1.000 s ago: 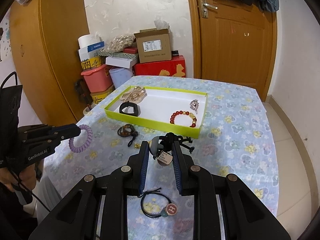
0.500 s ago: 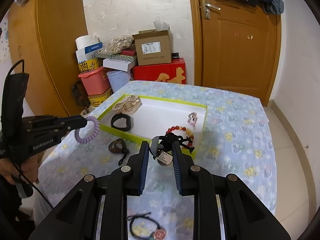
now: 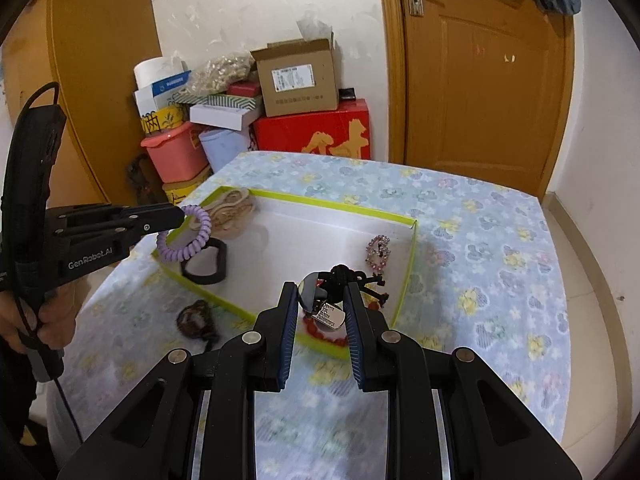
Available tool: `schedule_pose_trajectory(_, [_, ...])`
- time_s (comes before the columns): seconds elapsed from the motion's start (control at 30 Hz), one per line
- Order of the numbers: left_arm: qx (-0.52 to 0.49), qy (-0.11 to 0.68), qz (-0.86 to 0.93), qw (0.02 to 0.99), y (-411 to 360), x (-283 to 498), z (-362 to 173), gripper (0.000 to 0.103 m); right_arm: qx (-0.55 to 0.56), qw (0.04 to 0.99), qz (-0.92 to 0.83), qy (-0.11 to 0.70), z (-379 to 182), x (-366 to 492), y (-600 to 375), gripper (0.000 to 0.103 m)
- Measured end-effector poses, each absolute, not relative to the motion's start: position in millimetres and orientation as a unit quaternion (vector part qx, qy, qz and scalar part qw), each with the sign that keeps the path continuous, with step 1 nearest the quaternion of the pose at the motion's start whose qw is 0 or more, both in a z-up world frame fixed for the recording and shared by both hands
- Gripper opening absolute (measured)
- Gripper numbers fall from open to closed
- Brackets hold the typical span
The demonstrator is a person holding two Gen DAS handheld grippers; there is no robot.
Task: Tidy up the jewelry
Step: 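Carry the purple coil into the tray with the left tool while the right tool drops the charm there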
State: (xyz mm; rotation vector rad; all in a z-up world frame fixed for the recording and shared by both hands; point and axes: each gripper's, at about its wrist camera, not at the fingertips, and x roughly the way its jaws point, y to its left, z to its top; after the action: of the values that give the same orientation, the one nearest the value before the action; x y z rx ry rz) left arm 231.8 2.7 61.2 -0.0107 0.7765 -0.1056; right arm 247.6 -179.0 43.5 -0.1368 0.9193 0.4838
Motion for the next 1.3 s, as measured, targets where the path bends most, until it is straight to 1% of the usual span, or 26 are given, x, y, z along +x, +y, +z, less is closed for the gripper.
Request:
schedule_pose_trajectory(0.37, [0.011,0.404,-0.041,0.914,1.3,285.4,26.9,0.010,-0.072,0.849,0.236,0.468,5.5,292.9,-163.7,0.024])
schedule_pose_trajectory(0.7, [0.019,0.416,-0.044,0.908,-6.6,307.5,10.1,0.010,-0.073,0.839,0.226,0.489,-20.0,319.7,-160.7,0.024])
schedule_pose_trajectory(0.93, [0.014,0.425,-0.041,0.904,-7.4,315.7,0.1,0.011,-0.068,0.837,0.221,0.495,-24.1,323.9,-163.5,0.025])
schedule_pose_trajectory(0.97, [0.012,0.425,-0.038,0.904,-6.9,316.1,-0.8,0.011,-0.069,0.838,0.220,0.495,-23.4,323.0,-164.1,0.025])
schedule_pose_trajectory(1.03, [0.008,0.427,-0.039,0.904,-5.5,316.4,-1.4,0.011,-0.071,0.839,0.219,0.493,-21.8,321.2,-164.8,0.033])
schedule_pose_trajectory(1.07, [0.005,0.428,-0.040,0.903,-4.4,315.8,-0.9,0.011,-0.071,0.840,0.220,0.491,-20.1,319.5,-165.3,0.040])
schedule_pose_trajectory(1.1, [0.003,0.428,-0.040,0.903,-4.0,315.4,-0.1,0.011,-0.069,0.841,0.221,0.489,-17.6,316.6,-166.4,0.043])
schedule_pose_trajectory(1.3, [-0.005,0.419,-0.038,0.907,-1.0,299.2,9.7,0.017,-0.063,0.846,0.218,0.482,-2.7,298.2,-171.8,0.043])
